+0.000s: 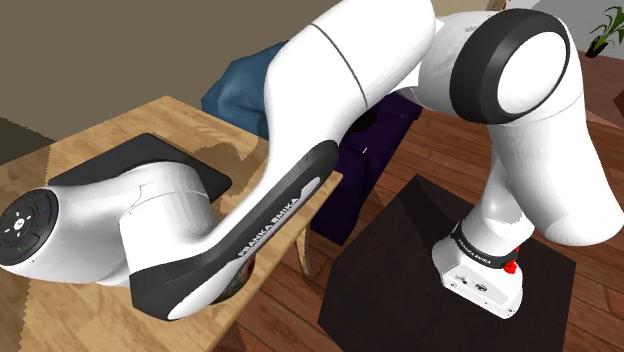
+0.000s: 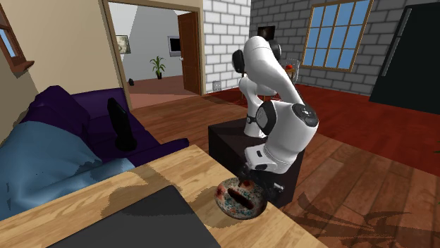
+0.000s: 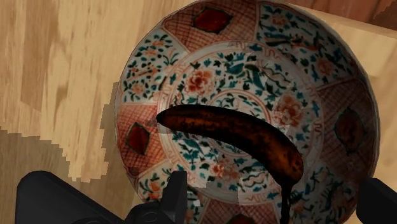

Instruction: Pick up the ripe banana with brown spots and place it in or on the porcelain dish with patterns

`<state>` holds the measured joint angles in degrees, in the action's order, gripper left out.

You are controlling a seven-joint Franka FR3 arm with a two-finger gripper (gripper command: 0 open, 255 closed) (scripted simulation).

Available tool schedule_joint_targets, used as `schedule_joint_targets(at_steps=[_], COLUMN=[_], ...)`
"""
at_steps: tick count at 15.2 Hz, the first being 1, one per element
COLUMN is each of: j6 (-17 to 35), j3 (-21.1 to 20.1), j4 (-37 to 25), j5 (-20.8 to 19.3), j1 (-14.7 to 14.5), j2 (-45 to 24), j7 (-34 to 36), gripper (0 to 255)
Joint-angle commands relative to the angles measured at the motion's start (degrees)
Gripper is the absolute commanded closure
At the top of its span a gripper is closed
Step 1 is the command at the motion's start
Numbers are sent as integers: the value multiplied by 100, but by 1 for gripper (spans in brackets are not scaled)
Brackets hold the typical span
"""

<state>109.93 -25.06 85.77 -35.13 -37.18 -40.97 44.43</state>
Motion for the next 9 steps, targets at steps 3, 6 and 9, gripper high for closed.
schedule_joint_targets(at_steps=[3,6,9], j6=[-371,-371,-371], j3=[-78,-78,-78], j4=[-244,-244,-244], j5=[116,116,116], j1=[-74,-74,-74], j2=[138,138,138], j7=[-85,-85,-85], gripper=[0,0,0])
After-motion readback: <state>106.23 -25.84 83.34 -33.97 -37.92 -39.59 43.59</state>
